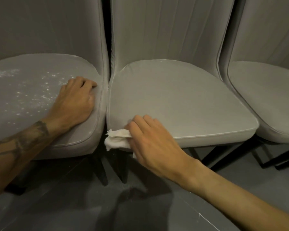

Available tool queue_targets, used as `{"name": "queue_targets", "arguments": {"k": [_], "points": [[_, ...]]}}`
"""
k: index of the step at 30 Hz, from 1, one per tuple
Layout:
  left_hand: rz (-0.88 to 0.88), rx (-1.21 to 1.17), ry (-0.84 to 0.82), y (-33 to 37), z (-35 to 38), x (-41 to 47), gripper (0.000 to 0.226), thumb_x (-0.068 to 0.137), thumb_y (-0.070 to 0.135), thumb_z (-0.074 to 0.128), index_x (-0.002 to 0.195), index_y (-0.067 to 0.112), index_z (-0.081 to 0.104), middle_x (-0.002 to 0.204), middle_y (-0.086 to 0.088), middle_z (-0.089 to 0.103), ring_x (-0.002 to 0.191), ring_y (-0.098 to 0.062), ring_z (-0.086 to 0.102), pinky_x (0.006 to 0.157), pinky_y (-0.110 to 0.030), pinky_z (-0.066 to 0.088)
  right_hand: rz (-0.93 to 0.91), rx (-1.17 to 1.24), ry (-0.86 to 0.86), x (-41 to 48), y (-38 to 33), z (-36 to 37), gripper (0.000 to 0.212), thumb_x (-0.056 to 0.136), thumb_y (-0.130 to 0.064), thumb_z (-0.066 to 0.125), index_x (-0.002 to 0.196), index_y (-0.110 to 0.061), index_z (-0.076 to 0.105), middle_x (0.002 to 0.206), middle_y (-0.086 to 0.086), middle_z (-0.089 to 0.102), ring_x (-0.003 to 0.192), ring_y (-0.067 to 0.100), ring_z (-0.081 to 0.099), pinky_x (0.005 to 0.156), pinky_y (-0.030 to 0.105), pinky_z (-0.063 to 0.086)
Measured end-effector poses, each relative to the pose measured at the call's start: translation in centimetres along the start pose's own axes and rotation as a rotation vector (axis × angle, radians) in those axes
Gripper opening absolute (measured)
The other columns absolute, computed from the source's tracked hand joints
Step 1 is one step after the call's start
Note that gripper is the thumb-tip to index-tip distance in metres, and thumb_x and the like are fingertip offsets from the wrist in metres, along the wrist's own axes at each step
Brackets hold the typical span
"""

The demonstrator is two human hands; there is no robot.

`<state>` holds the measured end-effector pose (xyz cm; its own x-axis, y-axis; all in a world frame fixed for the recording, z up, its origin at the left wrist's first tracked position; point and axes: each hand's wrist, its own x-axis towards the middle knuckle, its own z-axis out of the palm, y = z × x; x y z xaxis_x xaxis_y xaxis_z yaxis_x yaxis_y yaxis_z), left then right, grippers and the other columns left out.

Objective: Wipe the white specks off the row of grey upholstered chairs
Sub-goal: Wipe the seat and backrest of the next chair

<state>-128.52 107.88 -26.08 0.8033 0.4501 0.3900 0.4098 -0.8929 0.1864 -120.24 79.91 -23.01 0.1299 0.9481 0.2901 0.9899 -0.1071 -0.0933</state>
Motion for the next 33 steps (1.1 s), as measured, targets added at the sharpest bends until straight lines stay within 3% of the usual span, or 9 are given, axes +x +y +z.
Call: {"name": "queue_targets", "arguments": {"k": [4,8,10,14,18,20,24,29,33], "points": [[0.008,-0.007,0.029,-0.3,0.2,-0.1,0.040,0.101,0.027,0.035,0.131,0.013,0.057,0.123,-0.014,0.054,0.104,-0.029,0.044,0.092,-0.053,0.042,0.060,0.001,-0.030,-4.8,4.0,-1.9,0.019,0.091,-0.019,0.058,0.108,-0.010,0.059,0.102,0.007,0.053,0.084,0.028,0.046,0.073,0.045,0.041],[0.017,-0.013,0.040,-0.5,0.2,-0.2,0.035,0.102,0.024,0.038,0.129,0.014,0.057,0.123,-0.013,0.053,0.105,-0.029,0.044,0.092,-0.052,0.041,0.397,0.041,0.112,-7.8,8.1,-3.9,0.014,0.099,-0.023,0.041,0.100,-0.013,0.052,0.095,0.001,0.044,0.081,0.022,0.041,0.072,0.048,0.041],[0.021,-0.014,0.046,-0.5,0.3,-0.2,0.035,0.102,0.025,0.037,0.129,0.014,0.057,0.122,-0.013,0.053,0.105,-0.028,0.044,0.092,-0.052,0.041,0.478,0.042,0.201,-7.0,7.3,-3.2,0.013,0.100,-0.022,0.040,0.096,-0.013,0.048,0.092,0.002,0.043,0.079,0.024,0.040,0.070,0.047,0.039],[0.005,0.003,0.036,-0.4,0.4,-0.1,0.037,0.102,0.023,0.038,0.131,0.012,0.057,0.122,-0.014,0.054,0.105,-0.034,0.048,0.092,-0.052,0.041,0.334,-0.058,0.221,-2.5,1.6,-0.2,0.005,0.094,-0.007,0.054,0.092,-0.003,0.056,0.088,0.015,0.050,0.076,0.032,0.043,0.065,0.054,0.039],[-0.007,-0.012,0.018,-0.1,0.1,0.1,0.039,0.103,0.025,0.037,0.133,0.012,0.057,0.126,-0.015,0.054,0.109,-0.033,0.048,0.097,-0.053,0.041,0.197,-0.029,0.083,0.9,-0.3,0.6,0.030,0.108,-0.035,0.033,0.108,-0.014,0.055,0.102,0.005,0.049,0.087,0.024,0.043,0.077,0.044,0.039],[-0.014,-0.006,0.019,0.0,0.0,0.0,0.041,0.101,0.026,0.036,0.132,0.012,0.058,0.125,-0.015,0.054,0.110,-0.035,0.048,0.097,-0.054,0.040,0.128,-0.001,0.018,0.1,1.2,0.0,0.031,0.108,-0.037,0.031,0.113,-0.016,0.054,0.104,0.002,0.048,0.088,0.021,0.042,0.078,0.041,0.040],[-0.025,-0.005,-0.001,0.2,-0.2,-0.1,0.043,0.100,0.027,0.033,0.132,0.012,0.057,0.125,-0.015,0.054,0.108,-0.034,0.048,0.097,-0.053,0.040,0.166,-0.046,0.021,-1.1,2.4,-0.3,0.034,0.109,-0.038,0.030,0.116,-0.017,0.055,0.107,0.001,0.051,0.089,0.020,0.043,0.080,0.042,0.041],[-0.037,0.000,-0.016,0.3,-0.3,0.0,0.045,0.100,0.030,0.033,0.133,0.011,0.057,0.126,-0.016,0.054,0.112,-0.036,0.049,0.098,-0.054,0.041,0.074,-0.013,0.055,2.6,-1.6,1.5,0.033,0.107,-0.041,0.035,0.103,-0.016,0.056,0.101,0.004,0.053,0.087,0.023,0.044,0.075,0.041,0.038],[-0.025,0.002,0.007,0.0,0.0,0.0,0.039,0.101,0.030,0.034,0.130,0.015,0.056,0.122,-0.012,0.052,0.108,-0.032,0.045,0.095,-0.055,0.042,0.111,-0.051,0.040,-0.9,2.5,-0.2,0.031,0.108,-0.040,0.036,0.106,-0.017,0.057,0.102,0.002,0.053,0.088,0.023,0.045,0.076,0.041,0.039]]}}
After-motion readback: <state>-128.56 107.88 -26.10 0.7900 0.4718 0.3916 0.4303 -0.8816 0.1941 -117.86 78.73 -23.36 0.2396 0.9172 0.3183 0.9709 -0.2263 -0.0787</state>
